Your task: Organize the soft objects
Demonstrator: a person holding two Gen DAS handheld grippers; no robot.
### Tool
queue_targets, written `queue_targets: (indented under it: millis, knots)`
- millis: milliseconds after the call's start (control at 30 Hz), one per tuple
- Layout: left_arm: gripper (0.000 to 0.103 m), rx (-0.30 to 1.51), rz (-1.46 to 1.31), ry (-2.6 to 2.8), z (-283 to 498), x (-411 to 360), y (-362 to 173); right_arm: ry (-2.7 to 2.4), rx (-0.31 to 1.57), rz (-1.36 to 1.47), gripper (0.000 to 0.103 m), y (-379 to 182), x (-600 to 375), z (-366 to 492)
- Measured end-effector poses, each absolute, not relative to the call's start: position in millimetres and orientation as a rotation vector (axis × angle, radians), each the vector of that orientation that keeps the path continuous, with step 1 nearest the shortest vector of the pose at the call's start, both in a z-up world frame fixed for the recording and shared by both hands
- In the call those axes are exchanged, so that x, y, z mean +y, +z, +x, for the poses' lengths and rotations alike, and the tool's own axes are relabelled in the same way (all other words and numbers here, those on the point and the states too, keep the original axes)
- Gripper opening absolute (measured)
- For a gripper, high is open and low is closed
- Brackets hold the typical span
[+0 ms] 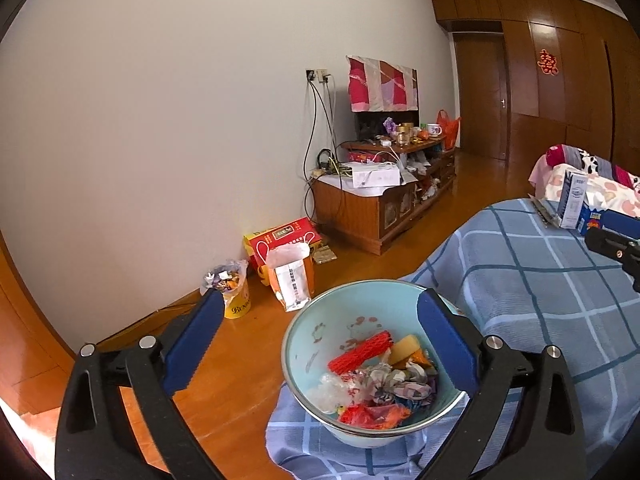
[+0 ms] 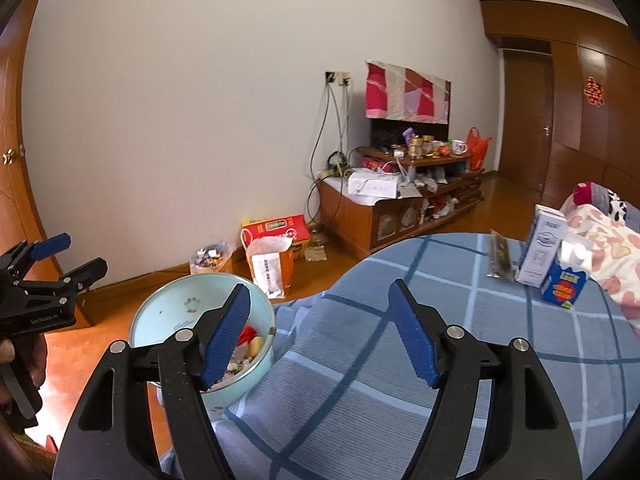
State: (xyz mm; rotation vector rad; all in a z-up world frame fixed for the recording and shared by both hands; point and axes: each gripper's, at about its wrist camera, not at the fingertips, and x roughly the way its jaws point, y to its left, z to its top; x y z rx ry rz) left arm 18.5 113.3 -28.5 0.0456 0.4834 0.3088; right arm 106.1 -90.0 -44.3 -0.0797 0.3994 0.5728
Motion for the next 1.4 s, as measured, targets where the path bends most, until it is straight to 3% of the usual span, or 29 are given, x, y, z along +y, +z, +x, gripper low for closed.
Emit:
queue_targets:
  millis: [1400]
  knots:
    - [0.097, 0.485, 0.043, 0.279, 15, 114, -23, 0.566, 0.374, -0.069, 0.073, -40, -95, 93]
